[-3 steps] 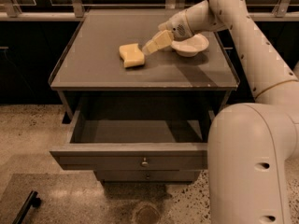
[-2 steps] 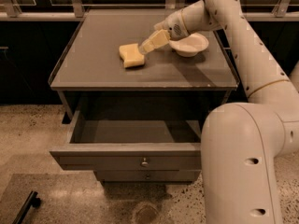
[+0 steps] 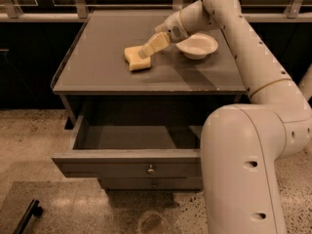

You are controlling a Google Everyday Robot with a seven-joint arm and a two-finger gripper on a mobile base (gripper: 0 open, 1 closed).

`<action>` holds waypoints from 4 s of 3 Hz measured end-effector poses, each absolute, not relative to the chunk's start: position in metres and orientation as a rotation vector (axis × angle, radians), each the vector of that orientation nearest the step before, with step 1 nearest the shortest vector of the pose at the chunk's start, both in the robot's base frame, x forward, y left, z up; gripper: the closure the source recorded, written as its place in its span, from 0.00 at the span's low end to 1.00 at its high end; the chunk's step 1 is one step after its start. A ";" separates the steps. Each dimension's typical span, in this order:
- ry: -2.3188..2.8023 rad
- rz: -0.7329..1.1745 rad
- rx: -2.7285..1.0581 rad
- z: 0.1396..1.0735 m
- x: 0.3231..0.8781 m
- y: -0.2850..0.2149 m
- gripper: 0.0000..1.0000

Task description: Place sponge into top drawer

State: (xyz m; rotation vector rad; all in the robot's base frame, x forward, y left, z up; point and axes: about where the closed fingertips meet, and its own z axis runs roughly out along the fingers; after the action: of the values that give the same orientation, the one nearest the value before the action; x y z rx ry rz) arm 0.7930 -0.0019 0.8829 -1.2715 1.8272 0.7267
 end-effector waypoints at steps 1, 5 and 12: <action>1.847 0.679 -1.264 0.880 0.797 -0.001 0.00; 1.918 0.625 -1.300 0.846 0.788 0.015 0.00; 1.939 0.784 -1.316 0.854 0.718 -0.017 1.00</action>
Offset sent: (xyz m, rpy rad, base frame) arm -0.0032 -0.0007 -0.0002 -0.0588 -0.0541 -0.0774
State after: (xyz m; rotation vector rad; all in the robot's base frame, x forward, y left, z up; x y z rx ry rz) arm 0.7184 -0.0172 0.8542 -1.3162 1.9389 0.7841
